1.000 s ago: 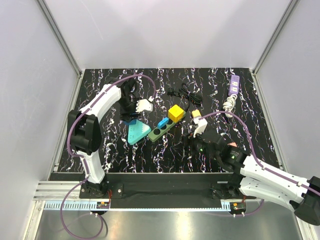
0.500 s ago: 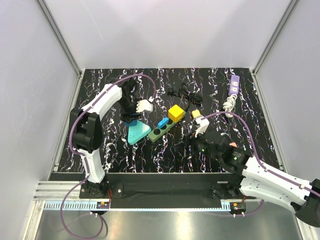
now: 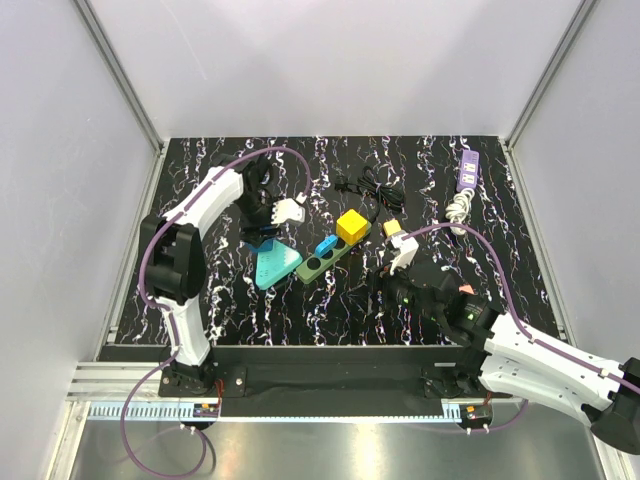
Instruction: Insert the plug
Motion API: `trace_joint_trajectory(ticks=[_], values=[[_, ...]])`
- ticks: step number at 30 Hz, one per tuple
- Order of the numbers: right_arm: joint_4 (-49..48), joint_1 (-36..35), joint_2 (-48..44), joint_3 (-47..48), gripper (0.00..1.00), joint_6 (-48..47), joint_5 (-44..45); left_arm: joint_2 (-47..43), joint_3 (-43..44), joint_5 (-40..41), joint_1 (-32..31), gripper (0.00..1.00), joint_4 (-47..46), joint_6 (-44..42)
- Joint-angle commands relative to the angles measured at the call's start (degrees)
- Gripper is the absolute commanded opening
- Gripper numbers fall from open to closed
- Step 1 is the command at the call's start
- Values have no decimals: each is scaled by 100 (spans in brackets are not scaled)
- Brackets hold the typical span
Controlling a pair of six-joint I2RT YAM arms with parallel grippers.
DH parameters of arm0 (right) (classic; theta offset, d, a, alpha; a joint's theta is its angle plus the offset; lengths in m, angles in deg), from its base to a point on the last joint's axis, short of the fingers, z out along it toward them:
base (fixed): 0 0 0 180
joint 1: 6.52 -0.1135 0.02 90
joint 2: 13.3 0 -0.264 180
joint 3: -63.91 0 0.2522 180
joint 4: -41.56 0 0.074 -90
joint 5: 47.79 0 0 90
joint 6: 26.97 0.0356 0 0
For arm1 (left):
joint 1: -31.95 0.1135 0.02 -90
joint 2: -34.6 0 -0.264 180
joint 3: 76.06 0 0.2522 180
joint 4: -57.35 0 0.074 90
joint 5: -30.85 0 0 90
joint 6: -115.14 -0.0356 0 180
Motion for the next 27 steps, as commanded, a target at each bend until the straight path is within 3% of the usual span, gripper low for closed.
trace_joint_trajectory(ticks=[1,27], values=[[-183,-27,-10,-15,77,-115,130,272,109,-374,-12,0,-15,-123],[-218,-18,7,-50,77,-132,157,325,224,-331,-188,0,310,-53]])
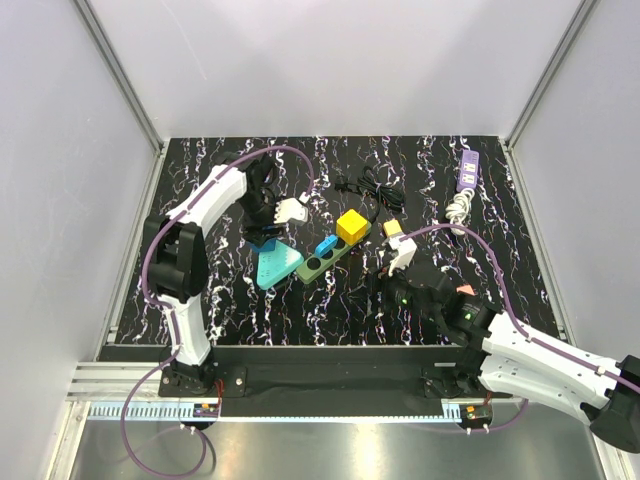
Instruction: Insert the plug
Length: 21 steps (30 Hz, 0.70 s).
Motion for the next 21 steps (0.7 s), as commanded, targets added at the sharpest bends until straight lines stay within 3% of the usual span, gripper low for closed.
trace_joint_trajectory(ticks=[1,21], values=[[-199,-27,-78,22,77,-104,131,203,36,-285,-86,0,142,-34],[-251,-27,19,13,77,-113,148,264,-359,-663,99,0,36,177]])
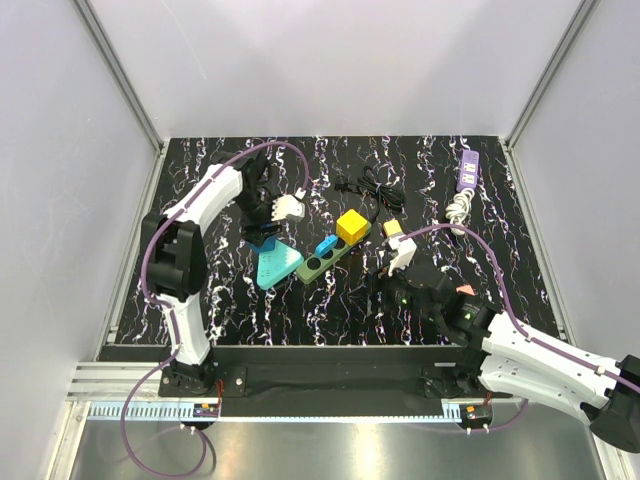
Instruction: Insert the plug
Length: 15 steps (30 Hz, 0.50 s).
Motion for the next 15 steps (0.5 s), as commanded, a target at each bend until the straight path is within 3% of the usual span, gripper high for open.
trace_joint_trajectory(ticks=[1,15], values=[[-247,-27,14,22,77,-93,144,210,-377,-414,-49,0,27,33],[-326,-27,111,48,77,-76,117,140,-737,-352,-41,0,-192,200]])
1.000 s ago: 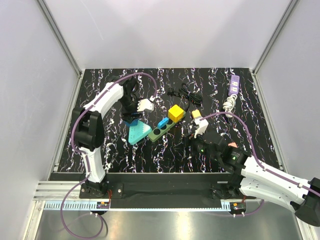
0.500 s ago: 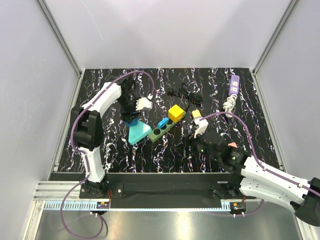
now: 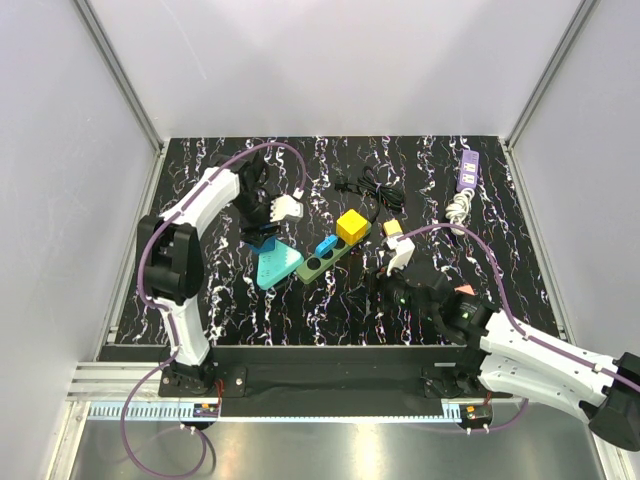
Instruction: Insert the plug
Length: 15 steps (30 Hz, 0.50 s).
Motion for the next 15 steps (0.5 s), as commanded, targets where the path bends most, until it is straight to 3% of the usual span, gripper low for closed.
trace_joint_trajectory(ticks=[1,15], values=[[-271,-27,6,39,77,-76,128,299,-475,-243,-84,0,72,119],[-342,-27,120,66,77,-58,76,219,-450,-401,-40,0,81,199]])
